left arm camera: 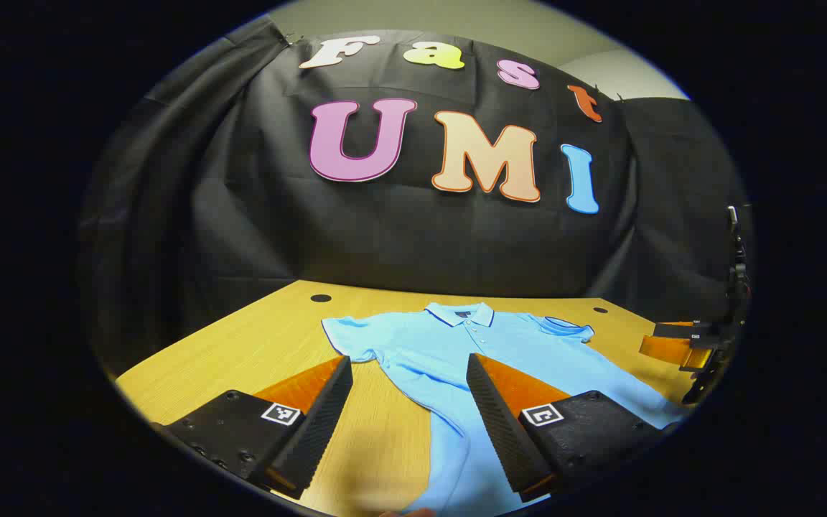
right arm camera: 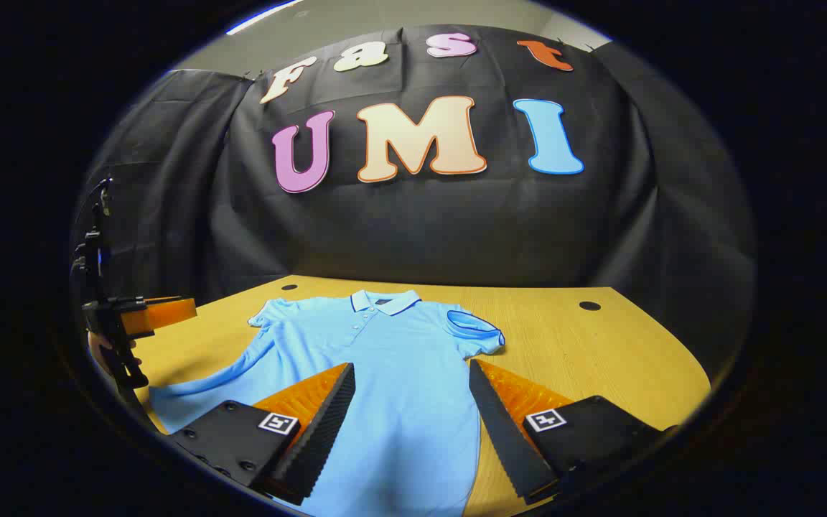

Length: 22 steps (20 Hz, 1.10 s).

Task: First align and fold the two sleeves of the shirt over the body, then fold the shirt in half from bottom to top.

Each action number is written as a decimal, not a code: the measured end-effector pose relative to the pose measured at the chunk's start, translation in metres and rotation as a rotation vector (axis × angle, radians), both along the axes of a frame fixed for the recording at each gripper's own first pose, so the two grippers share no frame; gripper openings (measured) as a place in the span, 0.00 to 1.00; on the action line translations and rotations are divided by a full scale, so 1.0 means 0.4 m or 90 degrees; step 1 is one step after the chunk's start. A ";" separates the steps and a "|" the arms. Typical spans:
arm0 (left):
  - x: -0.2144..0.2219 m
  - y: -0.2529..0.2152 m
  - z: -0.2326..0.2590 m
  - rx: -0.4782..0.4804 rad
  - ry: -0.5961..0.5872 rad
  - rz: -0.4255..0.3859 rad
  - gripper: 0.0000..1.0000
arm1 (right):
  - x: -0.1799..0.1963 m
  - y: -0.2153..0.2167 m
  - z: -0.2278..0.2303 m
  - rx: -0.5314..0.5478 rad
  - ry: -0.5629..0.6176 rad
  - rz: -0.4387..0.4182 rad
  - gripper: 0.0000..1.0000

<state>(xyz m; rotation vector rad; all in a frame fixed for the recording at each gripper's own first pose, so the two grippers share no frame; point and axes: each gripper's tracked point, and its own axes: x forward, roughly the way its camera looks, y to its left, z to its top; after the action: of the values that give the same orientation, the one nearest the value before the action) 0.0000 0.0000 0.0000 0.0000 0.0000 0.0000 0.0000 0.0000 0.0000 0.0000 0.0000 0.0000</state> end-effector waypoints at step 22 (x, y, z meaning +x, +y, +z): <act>-0.022 -0.008 0.000 0.013 -0.007 -0.018 0.95 | 0.123 -0.059 0.018 -0.033 0.099 0.028 0.99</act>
<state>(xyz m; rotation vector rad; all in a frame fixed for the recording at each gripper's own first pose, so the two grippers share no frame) -0.0089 -0.0031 0.0000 0.0196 -0.0105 -0.0287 0.0490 -0.0236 0.0071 -0.0520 0.1562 0.0442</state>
